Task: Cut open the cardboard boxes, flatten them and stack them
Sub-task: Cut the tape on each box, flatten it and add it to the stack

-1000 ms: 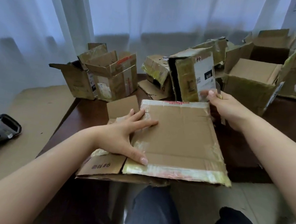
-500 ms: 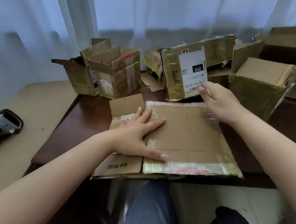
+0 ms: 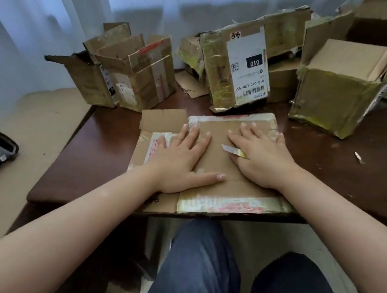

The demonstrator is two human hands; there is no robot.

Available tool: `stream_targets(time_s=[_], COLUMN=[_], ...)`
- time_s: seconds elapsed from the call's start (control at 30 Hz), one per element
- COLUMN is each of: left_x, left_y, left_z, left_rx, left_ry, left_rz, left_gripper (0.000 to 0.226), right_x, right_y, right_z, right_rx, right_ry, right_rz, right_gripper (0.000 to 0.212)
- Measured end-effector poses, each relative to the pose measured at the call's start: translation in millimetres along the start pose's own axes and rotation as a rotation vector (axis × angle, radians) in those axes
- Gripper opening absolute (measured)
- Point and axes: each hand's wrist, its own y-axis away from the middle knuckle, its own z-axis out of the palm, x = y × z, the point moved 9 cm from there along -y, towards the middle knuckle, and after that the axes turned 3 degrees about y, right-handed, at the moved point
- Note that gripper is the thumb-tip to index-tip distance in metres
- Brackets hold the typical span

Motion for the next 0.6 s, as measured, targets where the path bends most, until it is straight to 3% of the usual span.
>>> stream_targets(time_s=[0.27, 0.43, 0.53, 0.6], left_x=[1.3, -21.6, -44.4, -49.3], left_y=[-7.5, -16.3, -18.5, -20.3], left_z=[-9.1, -42.5, -23.1, -13.8], left_rx=[0.027, 0.169, 0.113, 0.103], left_ry=[0.051, 0.078, 0.028, 0.013], left_rz=[0.033, -0.079, -0.231, -0.238], left_gripper=[0.114, 0.113, 0.103, 0.099], right_x=[-2.7, 8.4, 8.1, 7.5], right_y=[-9.8, -16.0, -19.2, -20.1], right_z=[-27.7, -7.3, -6.4, -4.2], right_rx=[0.187, 0.060, 0.048, 0.043], right_ry=[0.100, -0.039, -0.018, -0.020], right_rz=[0.043, 0.069, 0.073, 0.086], right_gripper=[0.038, 0.057, 0.058, 0.058])
